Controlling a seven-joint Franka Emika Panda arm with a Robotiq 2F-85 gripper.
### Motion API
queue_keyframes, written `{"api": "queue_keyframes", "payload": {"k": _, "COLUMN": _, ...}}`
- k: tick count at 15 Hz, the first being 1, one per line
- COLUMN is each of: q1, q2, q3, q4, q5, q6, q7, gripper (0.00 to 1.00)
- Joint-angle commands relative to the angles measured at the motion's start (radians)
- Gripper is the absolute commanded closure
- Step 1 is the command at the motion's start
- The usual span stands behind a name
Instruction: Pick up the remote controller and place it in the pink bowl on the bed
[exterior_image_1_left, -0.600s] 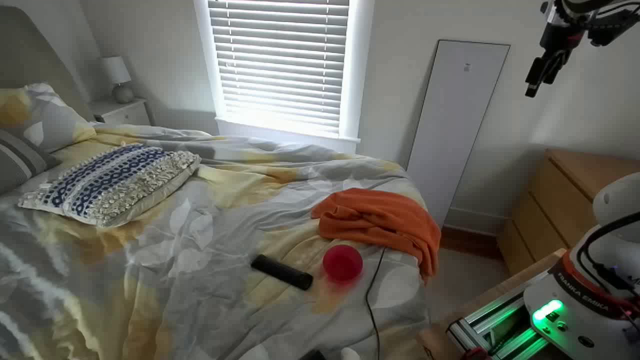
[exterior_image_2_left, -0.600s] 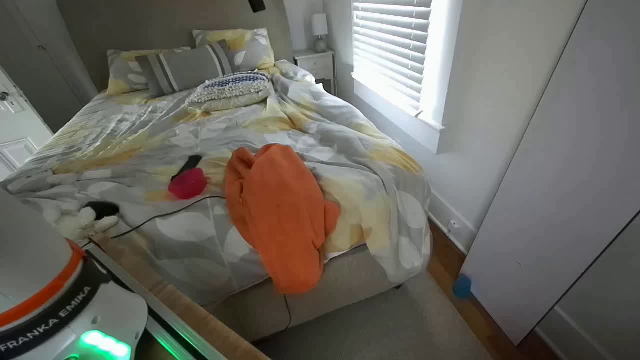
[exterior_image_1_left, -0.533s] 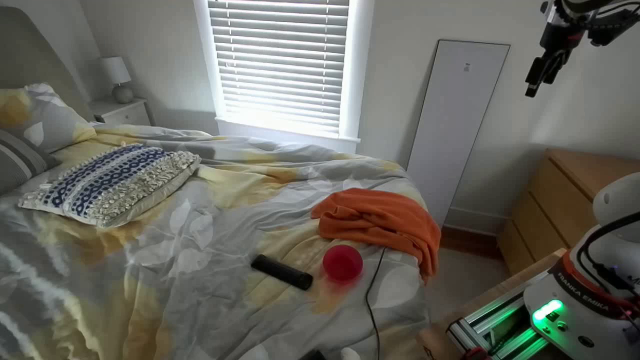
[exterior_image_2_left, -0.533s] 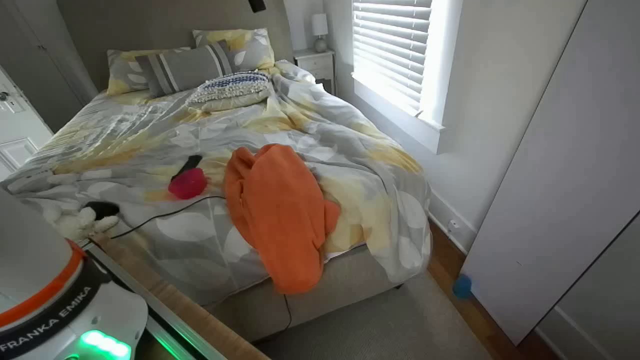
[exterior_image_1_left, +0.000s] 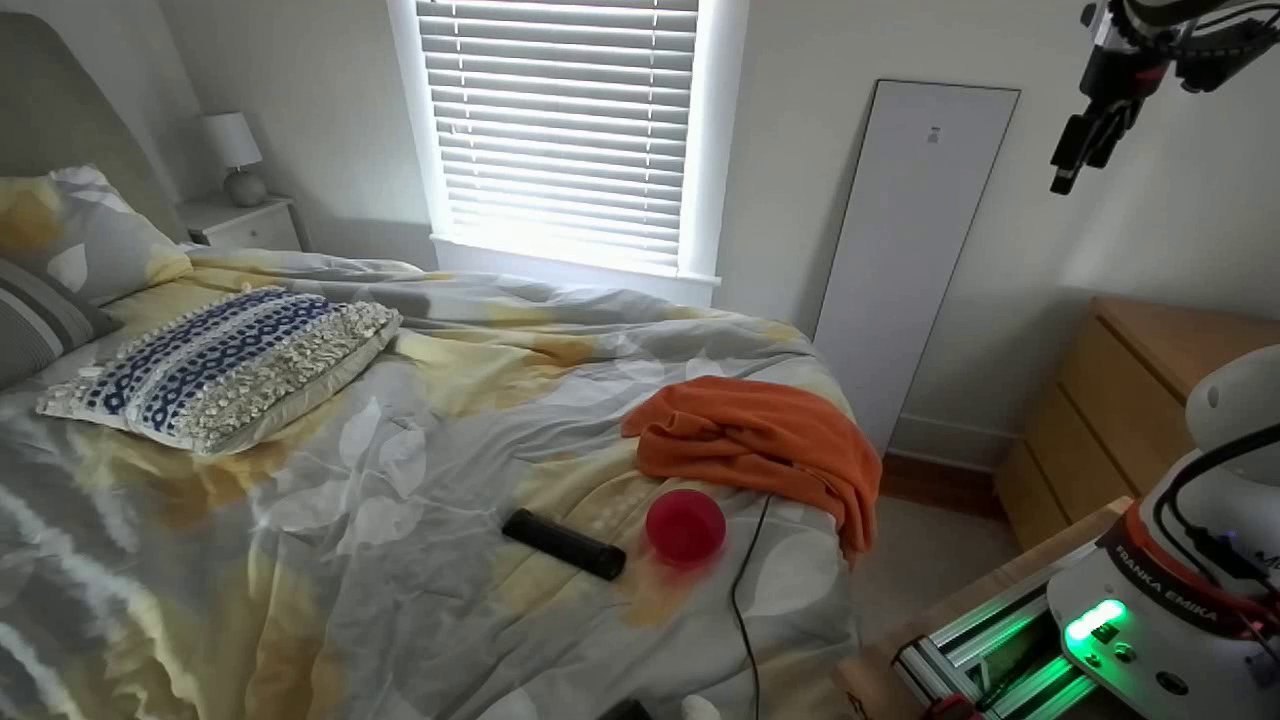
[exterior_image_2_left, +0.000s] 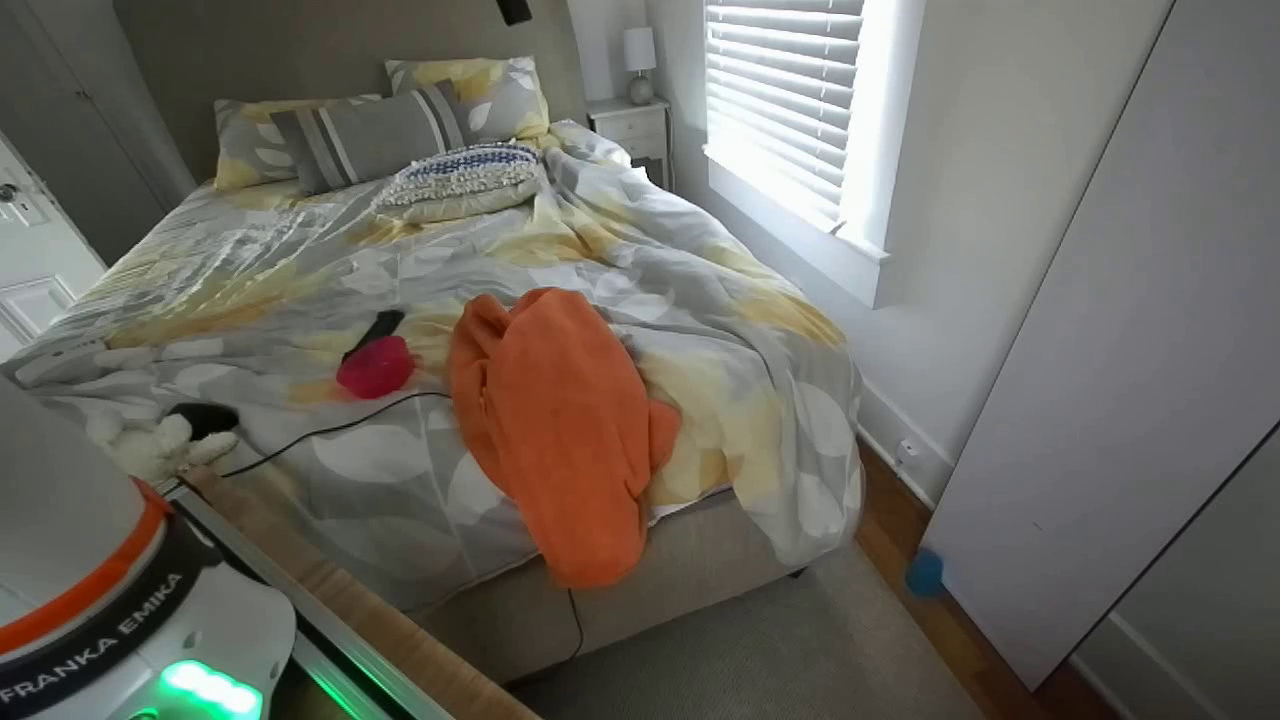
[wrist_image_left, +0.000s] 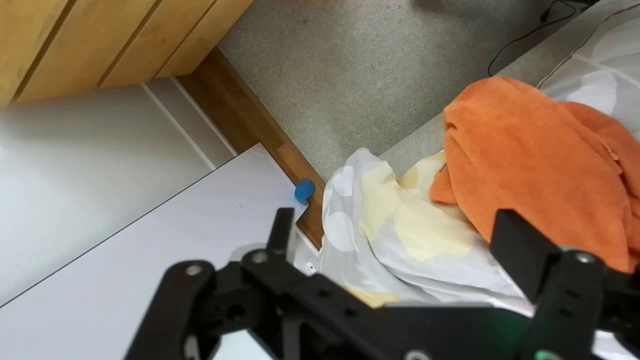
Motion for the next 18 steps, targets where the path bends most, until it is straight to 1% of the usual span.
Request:
{"api": "queue_keyframes", "payload": {"k": 1, "q1": 0.016, "q2": -0.001, "q3": -0.011, "q4": 0.004, "q5": -0.007, "q6": -0.006, "q7": 0.007, "gripper": 0.0}}
{"api": "queue_keyframes", "payload": {"k": 7, "q1": 0.016, "q2": -0.001, "q3": -0.011, "q4": 0.004, "q5": -0.007, "q6": -0.006, "q7": 0.007, "gripper": 0.0}}
{"api": "queue_keyframes", "payload": {"k": 8, "q1": 0.021, "q2": -0.002, "q3": -0.002, "q4": 0.004, "q5": 0.001, "q6": -0.009, "q7": 0.02, "gripper": 0.0}}
{"api": "queue_keyframes", "payload": {"k": 9, "q1": 0.036, "q2": -0.021, "q3": 0.029, "q4": -0.018, "q5": -0.002, "q6": 0.006, "q7": 0.04, "gripper": 0.0}}
{"api": "queue_keyframes", "payload": {"k": 10, "q1": 0.05, "q2": -0.023, "q3": 0.042, "q4": -0.02, "q5": 0.012, "q6": -0.005, "q7": 0.047, "gripper": 0.0}}
{"api": "queue_keyframes", "payload": {"k": 13, "q1": 0.128, "q2": -0.028, "q3": 0.118, "q4": -0.045, "q5": 0.055, "q6": -0.007, "q7": 0.088, "gripper": 0.0}}
{"api": "queue_keyframes", "payload": {"k": 16, "q1": 0.201, "q2": 0.002, "q3": 0.191, "q4": -0.048, "q5": 0.118, "q6": 0.005, "q7": 0.162, "gripper": 0.0}}
{"api": "queue_keyframes", "payload": {"k": 17, "q1": 0.212, "q2": 0.024, "q3": 0.221, "q4": -0.046, "q5": 0.131, "q6": 0.015, "q7": 0.215, "gripper": 0.0}}
{"api": "queue_keyframes", "payload": {"k": 18, "q1": 0.234, "q2": 0.044, "q3": 0.239, "q4": -0.039, "q5": 0.161, "q6": 0.007, "q7": 0.24, "gripper": 0.0}}
